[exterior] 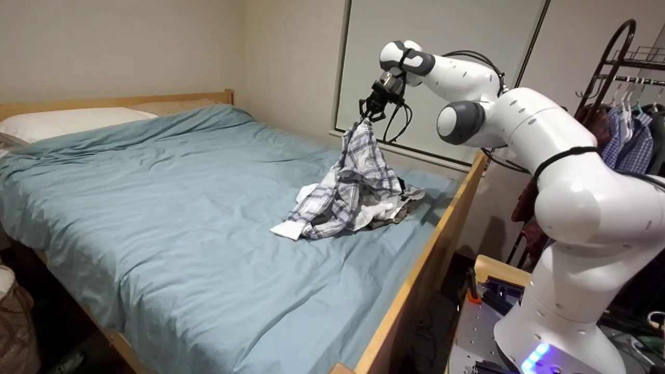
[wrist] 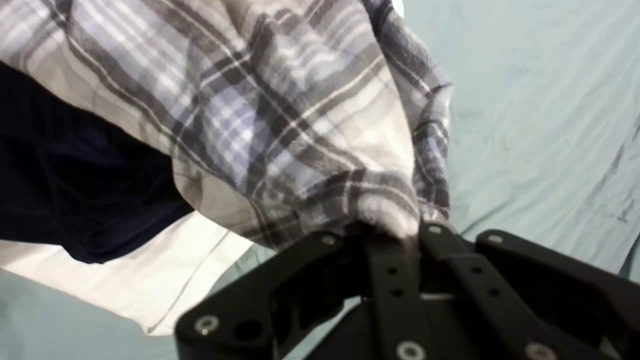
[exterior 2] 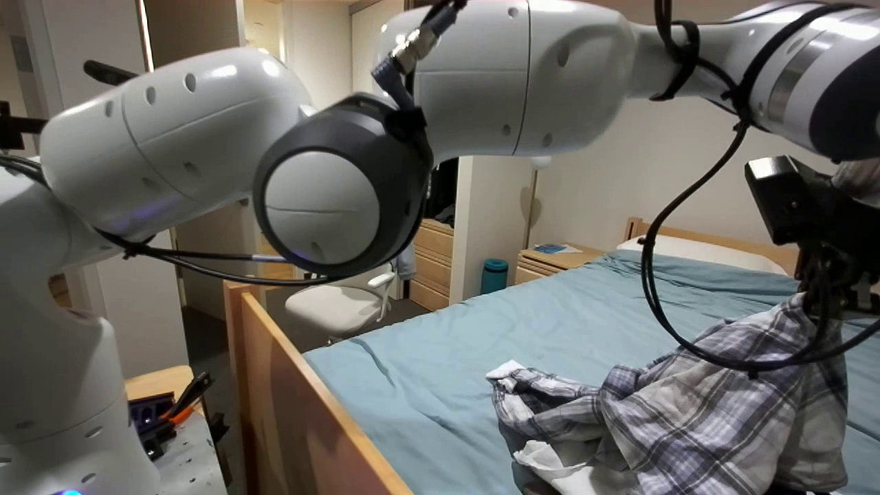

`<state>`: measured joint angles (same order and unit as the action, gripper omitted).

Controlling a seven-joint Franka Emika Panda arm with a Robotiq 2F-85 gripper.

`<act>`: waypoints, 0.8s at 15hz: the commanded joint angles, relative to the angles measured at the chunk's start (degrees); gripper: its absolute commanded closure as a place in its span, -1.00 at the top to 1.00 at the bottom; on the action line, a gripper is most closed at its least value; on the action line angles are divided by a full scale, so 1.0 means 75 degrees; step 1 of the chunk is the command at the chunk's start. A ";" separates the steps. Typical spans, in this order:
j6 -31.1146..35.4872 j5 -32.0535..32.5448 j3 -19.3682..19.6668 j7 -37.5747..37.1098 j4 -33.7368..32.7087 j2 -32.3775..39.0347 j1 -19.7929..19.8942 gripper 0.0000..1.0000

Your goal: Put the checked object on top of the white object

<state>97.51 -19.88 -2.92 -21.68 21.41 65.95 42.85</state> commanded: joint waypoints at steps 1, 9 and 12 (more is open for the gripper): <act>0.0608 0.0249 -0.0119 0.1311 -0.0269 0.0384 -0.0071 -0.85; -0.0640 0.0983 0.0056 0.4307 -0.0181 0.0468 0.0023 -0.35; -0.1005 0.1277 0.0196 0.4659 -0.0155 0.0420 0.0038 -0.03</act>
<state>93.35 -12.66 -1.97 9.56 21.41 68.97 42.74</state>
